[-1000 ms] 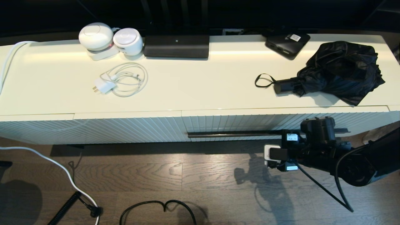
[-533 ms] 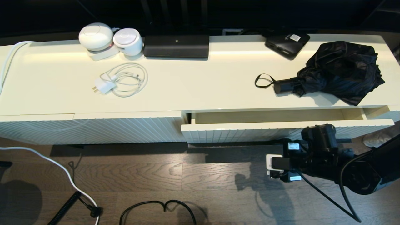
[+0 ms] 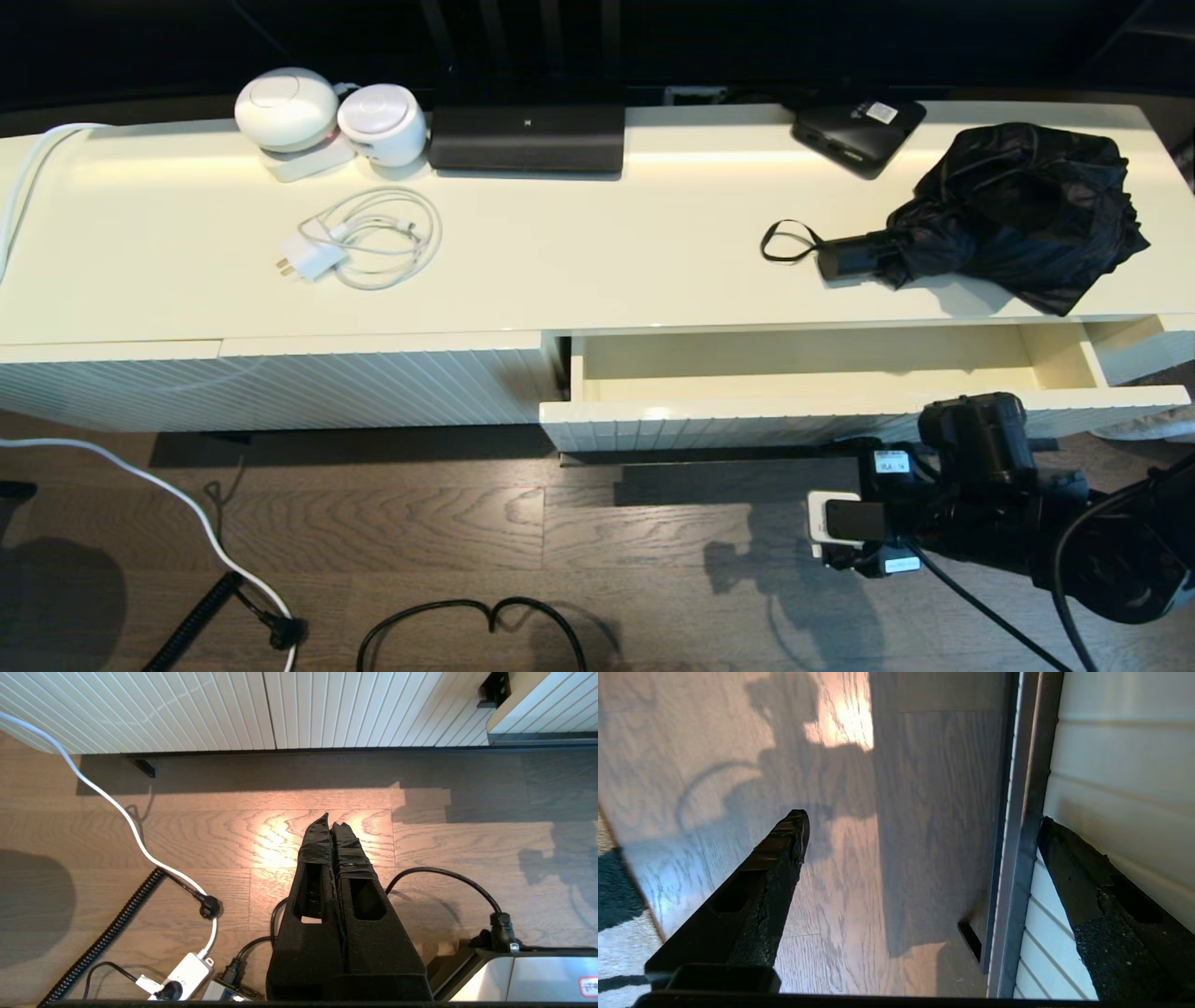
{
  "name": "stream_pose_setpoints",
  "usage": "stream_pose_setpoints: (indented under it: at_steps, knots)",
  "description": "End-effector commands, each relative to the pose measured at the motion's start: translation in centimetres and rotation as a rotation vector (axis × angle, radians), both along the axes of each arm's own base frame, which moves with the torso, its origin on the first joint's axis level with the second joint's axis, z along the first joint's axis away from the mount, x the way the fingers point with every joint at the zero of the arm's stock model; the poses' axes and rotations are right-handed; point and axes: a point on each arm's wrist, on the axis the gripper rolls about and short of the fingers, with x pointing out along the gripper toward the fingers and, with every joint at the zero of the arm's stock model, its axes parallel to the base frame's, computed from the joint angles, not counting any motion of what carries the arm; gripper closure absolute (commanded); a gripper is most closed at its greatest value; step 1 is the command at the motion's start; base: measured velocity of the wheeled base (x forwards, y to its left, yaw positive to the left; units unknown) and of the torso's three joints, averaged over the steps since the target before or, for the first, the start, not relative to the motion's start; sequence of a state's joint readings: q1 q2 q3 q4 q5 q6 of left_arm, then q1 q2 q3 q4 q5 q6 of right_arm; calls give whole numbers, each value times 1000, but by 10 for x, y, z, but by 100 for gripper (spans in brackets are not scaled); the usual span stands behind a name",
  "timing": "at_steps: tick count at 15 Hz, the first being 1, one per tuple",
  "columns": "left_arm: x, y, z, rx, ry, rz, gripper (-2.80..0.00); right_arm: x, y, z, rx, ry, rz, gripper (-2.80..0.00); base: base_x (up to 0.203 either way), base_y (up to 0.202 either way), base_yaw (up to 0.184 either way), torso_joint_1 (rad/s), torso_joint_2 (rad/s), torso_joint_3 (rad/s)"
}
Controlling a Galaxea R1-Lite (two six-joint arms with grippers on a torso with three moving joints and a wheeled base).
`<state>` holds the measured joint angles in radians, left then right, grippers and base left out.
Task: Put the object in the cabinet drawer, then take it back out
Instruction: Open the drawer
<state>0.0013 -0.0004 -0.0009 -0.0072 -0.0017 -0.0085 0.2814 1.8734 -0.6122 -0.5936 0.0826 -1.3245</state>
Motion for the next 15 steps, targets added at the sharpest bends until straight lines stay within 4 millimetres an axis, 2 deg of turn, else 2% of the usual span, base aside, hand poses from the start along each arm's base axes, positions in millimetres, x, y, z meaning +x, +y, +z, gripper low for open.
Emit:
stream_pose_setpoints:
  at_steps: [1,4,8,9,15]
  knots:
    - [0,0,0,-1,-4,0,0,-6,0,6,0,-20,10,-280,0,0,0,0,0,0]
    - [0,0,0,1,-2,0,0,-18,-1,10,3,-24,18,-280,0,0,0,0,0,0]
    - [0,0,0,-1,-4,0,0,-49,-2,44,38,-98,38,-280,0,0,0,0,0,0]
    - [0,0,0,-1,-4,0,0,-61,-4,56,41,-105,40,0,0,0,0,0,0,0]
    - [0,0,0,0,-4,0,0,-152,-28,134,32,-53,11,0,0,0,0,0,0,0]
